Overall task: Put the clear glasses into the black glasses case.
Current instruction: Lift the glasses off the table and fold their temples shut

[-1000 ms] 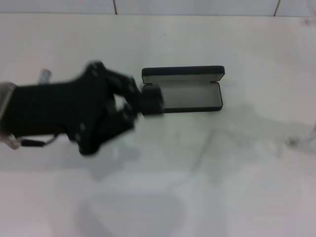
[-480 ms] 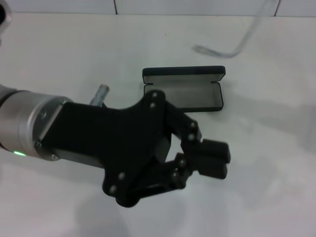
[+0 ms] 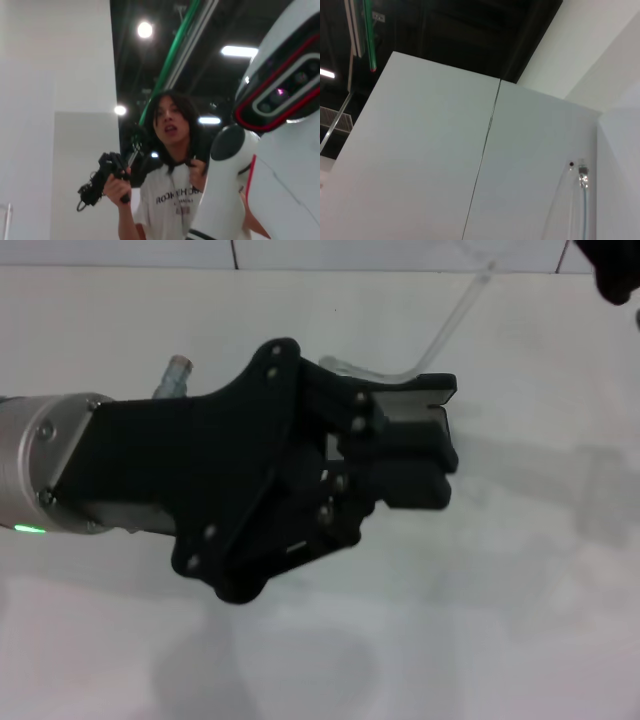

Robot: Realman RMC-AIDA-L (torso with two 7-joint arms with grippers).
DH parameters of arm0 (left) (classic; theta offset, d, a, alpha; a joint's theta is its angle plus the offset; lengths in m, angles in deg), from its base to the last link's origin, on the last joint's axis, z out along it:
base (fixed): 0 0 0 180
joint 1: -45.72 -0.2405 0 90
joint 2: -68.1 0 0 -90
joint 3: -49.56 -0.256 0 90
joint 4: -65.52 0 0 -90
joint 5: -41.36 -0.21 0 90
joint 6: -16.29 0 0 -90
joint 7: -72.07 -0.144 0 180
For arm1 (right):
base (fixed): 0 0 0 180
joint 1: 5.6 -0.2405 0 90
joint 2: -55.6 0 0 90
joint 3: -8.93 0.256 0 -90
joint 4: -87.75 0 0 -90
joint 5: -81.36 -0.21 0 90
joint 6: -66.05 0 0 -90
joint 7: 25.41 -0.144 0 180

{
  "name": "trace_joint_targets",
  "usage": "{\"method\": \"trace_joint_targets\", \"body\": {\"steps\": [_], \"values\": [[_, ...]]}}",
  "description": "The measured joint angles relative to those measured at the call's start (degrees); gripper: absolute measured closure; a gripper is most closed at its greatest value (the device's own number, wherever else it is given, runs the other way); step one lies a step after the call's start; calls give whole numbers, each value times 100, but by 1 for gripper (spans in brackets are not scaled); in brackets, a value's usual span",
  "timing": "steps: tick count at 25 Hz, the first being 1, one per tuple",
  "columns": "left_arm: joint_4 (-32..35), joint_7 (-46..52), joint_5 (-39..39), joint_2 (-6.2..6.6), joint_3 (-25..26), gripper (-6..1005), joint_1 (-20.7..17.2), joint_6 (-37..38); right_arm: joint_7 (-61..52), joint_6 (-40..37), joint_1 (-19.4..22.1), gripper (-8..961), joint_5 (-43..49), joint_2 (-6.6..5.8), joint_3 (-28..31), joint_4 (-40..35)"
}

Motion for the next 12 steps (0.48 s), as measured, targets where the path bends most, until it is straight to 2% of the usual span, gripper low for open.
{"method": "trace_joint_targets", "body": {"steps": [12], "values": [[-272,-11,498,-7,-12,930,18,-17,163,157,-41,838,-33,23,-256,8]]}}
